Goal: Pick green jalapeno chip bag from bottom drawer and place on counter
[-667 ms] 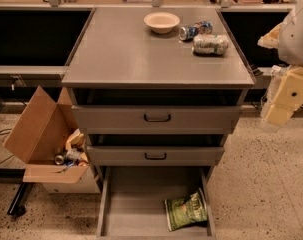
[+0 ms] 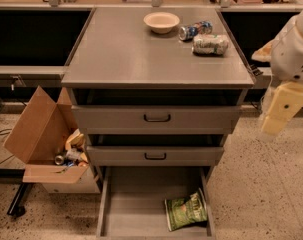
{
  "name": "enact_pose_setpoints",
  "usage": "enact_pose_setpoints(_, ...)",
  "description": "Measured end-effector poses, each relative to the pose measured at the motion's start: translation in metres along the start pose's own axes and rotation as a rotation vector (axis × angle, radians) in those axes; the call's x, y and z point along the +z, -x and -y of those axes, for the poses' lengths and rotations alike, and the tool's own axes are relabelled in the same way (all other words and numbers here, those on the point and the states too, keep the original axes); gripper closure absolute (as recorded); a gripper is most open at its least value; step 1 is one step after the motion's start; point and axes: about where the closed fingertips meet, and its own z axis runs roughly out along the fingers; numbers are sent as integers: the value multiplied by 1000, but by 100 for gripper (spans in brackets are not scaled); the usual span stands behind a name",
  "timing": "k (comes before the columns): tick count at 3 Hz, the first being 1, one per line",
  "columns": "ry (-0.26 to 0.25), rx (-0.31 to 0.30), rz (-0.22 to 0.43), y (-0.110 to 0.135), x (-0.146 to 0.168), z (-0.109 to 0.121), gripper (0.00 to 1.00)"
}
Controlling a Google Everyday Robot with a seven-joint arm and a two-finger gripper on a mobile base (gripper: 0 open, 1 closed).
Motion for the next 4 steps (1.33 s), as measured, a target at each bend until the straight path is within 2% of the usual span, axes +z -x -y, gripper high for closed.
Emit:
enact_pose_setpoints(1,113,-49,9,-20,81,-14,0)
enact_pose_setpoints(2,200,-64,14,-31,141,-33,0)
enact_pose_setpoints(3,200,-64,14,-31,141,-33,0)
enact_pose_setpoints(4,209,-68,5,-36,167,-38,0)
